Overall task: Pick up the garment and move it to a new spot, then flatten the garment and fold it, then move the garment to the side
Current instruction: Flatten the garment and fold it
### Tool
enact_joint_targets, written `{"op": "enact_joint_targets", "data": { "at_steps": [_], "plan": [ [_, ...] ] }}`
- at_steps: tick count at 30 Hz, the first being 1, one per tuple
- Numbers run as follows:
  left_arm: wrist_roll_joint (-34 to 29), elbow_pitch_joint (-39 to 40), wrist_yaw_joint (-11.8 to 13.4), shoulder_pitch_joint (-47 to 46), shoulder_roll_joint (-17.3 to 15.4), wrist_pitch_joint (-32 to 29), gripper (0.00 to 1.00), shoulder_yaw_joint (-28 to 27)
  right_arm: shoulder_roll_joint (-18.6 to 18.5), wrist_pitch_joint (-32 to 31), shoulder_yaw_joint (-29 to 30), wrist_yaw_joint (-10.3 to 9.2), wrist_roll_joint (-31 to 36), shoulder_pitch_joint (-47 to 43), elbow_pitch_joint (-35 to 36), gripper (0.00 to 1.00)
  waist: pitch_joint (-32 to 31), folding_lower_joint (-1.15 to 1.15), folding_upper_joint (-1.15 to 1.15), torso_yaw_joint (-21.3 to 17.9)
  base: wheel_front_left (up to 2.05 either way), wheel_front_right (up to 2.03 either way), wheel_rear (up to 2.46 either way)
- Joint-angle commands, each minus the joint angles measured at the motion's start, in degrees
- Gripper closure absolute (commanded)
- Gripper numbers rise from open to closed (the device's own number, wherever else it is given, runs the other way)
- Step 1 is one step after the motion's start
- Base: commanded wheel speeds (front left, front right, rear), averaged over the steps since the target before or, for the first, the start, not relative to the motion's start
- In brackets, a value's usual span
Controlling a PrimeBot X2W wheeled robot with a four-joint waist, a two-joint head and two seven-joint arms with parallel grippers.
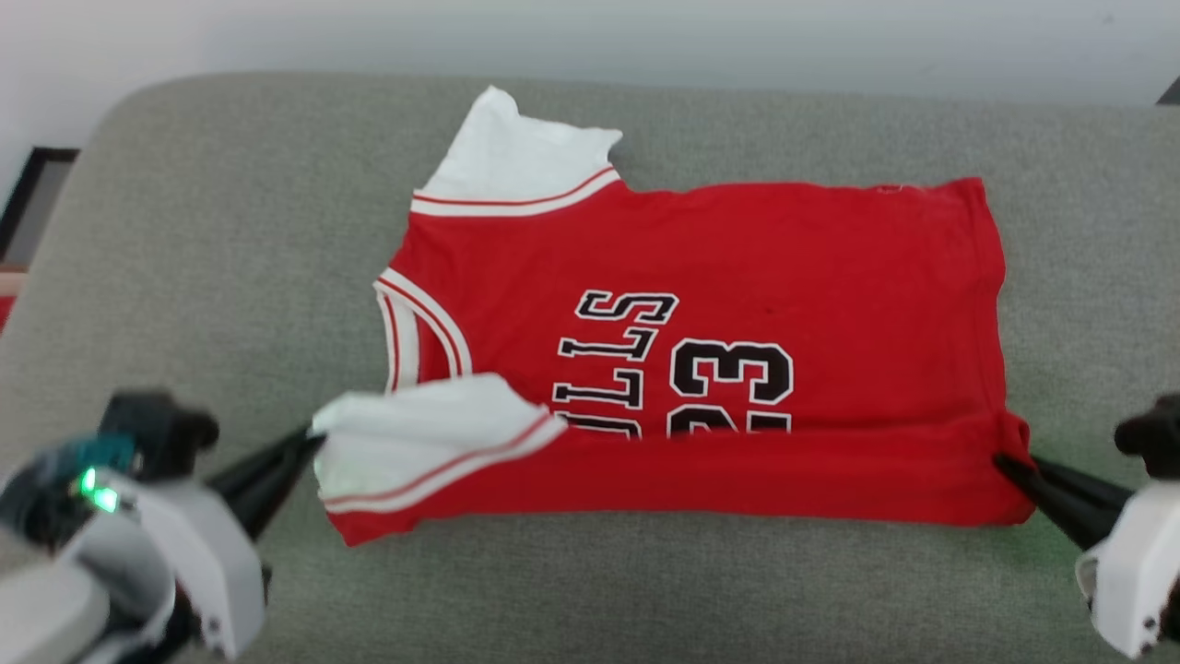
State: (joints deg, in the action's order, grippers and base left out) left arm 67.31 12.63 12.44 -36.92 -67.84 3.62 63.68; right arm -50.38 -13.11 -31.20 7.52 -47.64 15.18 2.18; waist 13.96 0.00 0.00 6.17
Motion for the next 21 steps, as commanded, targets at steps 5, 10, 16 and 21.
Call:
{"op": "enact_joint_targets", "data": {
  "at_steps": [5, 10, 16, 21],
  "plan": [
    [-1.54, -8.79, -6.22, -7.02, 5.32, -5.27, 1.0, -0.19, 3.33, -3.58, 0.73, -0.06, 2.28, 5.19, -3.11, 1.0, 3.68, 0.0, 0.0, -0.98, 0.0, 0.0, 0.0],
    [-0.94, -17.29, -11.15, -10.85, 10.33, -8.84, 1.0, 0.5, 5.93, -6.72, 0.07, -0.06, 3.34, 9.12, -6.53, 1.0, 5.74, 0.0, 0.0, -1.32, 0.0, 0.0, 0.0],
    [0.68, -25.38, -15.12, -12.67, 15.12, -11.58, 1.0, 1.45, 7.6, -8.57, -1.92, -0.06, 2.77, 12.01, -9.22, 1.0, 7.25, 0.0, 0.0, -1.33, 0.0, 0.0, 0.0],
    [3.6, -30.38, -16.04, -12.5, 17.8, -14.91, 0.64, 2.03, 7.84, -9.95, -3.23, -0.07, 1.92, 13.0, -11.0, 1.0, 7.29, 0.0, 0.0, -1.09, 0.0, 0.0, 0.0]
  ]
}}
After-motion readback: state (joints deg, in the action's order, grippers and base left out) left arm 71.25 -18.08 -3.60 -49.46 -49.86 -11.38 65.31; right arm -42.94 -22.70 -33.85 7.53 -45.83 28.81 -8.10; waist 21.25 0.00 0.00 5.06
